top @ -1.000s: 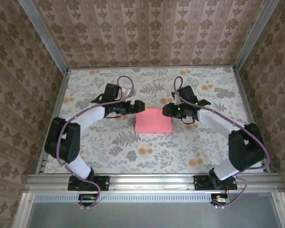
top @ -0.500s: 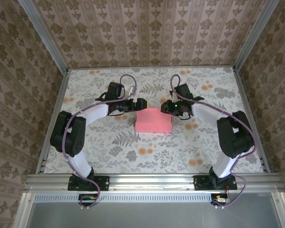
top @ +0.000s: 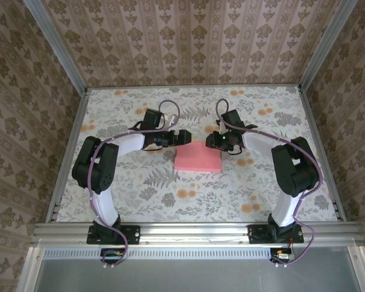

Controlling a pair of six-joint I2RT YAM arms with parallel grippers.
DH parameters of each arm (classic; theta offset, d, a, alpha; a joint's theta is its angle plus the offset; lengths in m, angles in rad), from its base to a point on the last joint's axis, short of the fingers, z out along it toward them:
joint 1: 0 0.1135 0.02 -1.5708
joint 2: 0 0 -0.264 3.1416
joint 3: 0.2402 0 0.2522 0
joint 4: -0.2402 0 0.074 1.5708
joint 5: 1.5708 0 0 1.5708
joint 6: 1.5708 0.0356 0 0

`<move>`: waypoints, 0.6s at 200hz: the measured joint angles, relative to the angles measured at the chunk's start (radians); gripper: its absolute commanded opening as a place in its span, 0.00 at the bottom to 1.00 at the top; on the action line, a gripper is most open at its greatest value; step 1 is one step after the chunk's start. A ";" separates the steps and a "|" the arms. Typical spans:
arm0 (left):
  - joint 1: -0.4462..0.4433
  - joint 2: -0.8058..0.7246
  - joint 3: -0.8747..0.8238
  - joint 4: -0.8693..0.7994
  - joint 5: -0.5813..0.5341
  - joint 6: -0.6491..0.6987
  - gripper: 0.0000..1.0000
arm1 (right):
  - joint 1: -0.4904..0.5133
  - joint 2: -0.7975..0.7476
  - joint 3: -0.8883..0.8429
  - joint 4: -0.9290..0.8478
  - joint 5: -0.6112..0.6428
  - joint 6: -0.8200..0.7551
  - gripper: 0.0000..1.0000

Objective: Fold the paper box

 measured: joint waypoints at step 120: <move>-0.025 -0.003 -0.035 0.042 -0.040 0.019 1.00 | -0.003 -0.023 -0.106 0.141 -0.012 0.017 0.38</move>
